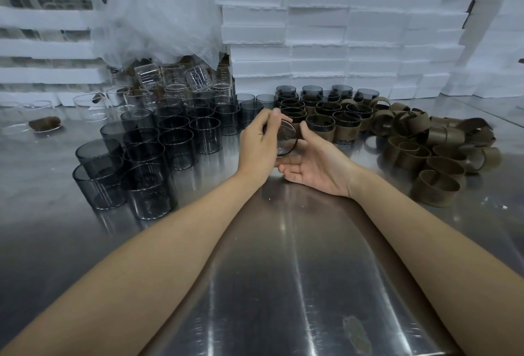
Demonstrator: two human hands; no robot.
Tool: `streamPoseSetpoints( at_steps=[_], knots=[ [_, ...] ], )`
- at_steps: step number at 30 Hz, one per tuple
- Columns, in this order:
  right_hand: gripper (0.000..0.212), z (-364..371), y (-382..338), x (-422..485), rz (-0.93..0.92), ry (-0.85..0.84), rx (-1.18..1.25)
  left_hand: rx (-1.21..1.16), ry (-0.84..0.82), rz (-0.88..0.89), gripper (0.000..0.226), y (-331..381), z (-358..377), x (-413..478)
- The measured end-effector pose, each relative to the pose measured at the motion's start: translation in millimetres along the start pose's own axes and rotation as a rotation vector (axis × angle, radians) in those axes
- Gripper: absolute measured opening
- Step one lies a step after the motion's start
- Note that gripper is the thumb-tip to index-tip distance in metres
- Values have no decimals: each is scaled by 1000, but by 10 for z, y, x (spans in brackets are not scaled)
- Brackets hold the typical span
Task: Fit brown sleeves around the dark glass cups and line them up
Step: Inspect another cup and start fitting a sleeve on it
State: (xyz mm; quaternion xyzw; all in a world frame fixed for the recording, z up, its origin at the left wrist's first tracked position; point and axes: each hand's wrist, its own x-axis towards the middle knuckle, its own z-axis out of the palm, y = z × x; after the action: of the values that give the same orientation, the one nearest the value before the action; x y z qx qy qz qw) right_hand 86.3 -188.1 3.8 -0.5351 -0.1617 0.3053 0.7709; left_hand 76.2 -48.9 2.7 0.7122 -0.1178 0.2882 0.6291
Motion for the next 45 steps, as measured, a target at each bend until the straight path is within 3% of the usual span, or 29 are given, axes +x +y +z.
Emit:
streamPoseSetpoints(
  at_steps=[3, 8, 11, 15, 17, 20, 23, 26, 31, 34, 36, 38, 39, 42, 45],
  knots=[
    [59, 60, 29, 4, -74, 49, -100, 15, -14, 22, 35, -23, -29, -16],
    [46, 102, 89, 57, -337, 339, -223, -49, -161, 85, 26, -33, -18, -21],
    [45, 46, 74, 57, -443, 486, -288, -2, -149, 140, 30, -39, 5, -35],
    [43, -39, 75, 83, -502, 626, -446, 296, -264, 455, 43, 14, -3, -79],
    [34, -81, 83, 99, -496, 650, -660, 548, -378, 658, 50, 39, 23, -99],
    [34, -99, 88, 117, -497, 630, -877, 813, -463, 742, 40, 94, 84, -141],
    [31, -36, 83, 104, -553, 610, -942, 938, -394, 637, 48, 95, 93, -153],
    [16, -27, 101, 75, -554, 598, -1006, 887, -317, 464, 56, 93, 91, -154],
    [45, 44, 120, 35, -567, 509, -973, 536, -213, 55, 79, 85, 40, -99],
    [47, 42, 123, 33, -565, 443, -880, 290, -211, -126, 89, 88, -6, -41],
    [44, 43, 115, 29, -579, 397, -817, 149, -237, -260, 81, 76, -15, 10],
    [44, 45, 95, 16, -585, 353, -800, 5, -312, -357, 56, 47, -23, 40],
    [44, 49, 87, 9, -589, 334, -793, -71, -345, -386, 60, 46, -28, 38],
    [49, 65, 86, -13, -597, 276, -759, -267, -403, -509, 116, 56, -26, 11],
    [52, 112, 101, 2, -606, 270, -752, -347, -400, -581, 98, 46, -30, 38]
  ],
)
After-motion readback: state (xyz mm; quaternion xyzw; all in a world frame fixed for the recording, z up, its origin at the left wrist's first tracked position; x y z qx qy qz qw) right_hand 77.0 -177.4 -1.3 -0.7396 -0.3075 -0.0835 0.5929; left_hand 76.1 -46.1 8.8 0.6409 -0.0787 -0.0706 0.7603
